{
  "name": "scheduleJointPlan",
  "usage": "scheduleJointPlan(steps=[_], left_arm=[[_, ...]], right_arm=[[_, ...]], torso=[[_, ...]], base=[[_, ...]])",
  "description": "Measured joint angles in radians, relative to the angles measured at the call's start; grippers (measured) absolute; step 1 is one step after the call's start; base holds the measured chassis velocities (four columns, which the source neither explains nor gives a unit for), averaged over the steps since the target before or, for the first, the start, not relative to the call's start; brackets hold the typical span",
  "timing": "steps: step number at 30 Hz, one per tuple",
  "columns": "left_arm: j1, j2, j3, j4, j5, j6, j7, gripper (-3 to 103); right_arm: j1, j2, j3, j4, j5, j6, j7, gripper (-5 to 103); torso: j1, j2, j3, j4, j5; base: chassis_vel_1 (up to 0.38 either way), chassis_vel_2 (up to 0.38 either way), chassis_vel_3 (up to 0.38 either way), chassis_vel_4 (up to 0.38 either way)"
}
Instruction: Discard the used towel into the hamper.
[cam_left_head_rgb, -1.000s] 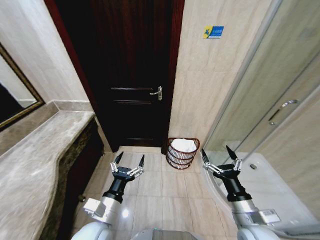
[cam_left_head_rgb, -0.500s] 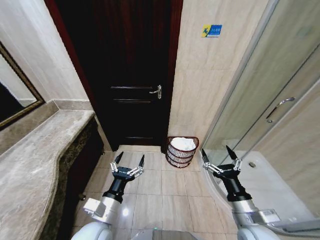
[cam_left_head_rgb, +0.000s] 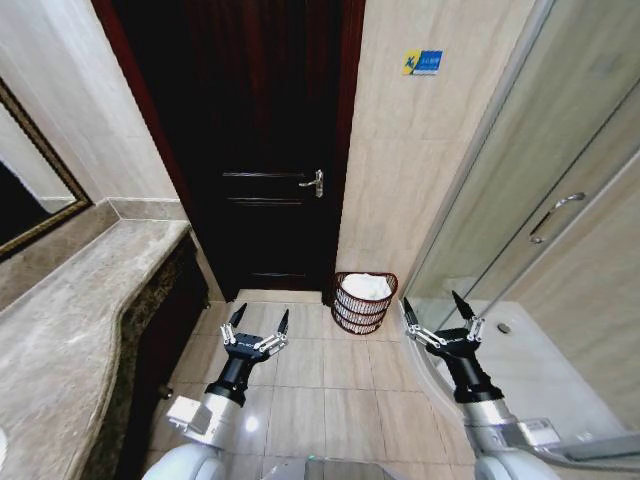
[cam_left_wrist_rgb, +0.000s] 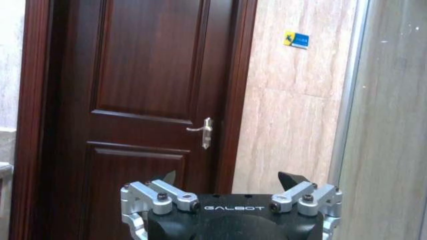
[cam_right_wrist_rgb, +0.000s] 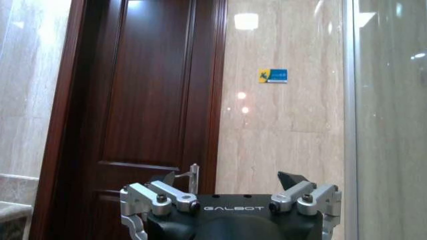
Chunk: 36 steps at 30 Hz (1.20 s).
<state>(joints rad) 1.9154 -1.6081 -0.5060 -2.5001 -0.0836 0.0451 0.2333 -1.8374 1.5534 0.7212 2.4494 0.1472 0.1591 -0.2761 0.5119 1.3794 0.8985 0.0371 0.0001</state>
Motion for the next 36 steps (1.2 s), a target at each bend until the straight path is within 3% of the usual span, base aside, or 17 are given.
scheduleJointPlan(steps=[36], left_arm=[[0.0, 0.0, 0.0, 0.0, 0.0, 0.0, 0.0, 100]], right_arm=[[0.0, 0.0, 0.0, 0.0, 0.0, 0.0, 0.0, 100]], torso=[[0.0, 0.0, 0.0, 0.0, -0.0001]], base=[[0.105, -0.105, -0.103, 0.111]])
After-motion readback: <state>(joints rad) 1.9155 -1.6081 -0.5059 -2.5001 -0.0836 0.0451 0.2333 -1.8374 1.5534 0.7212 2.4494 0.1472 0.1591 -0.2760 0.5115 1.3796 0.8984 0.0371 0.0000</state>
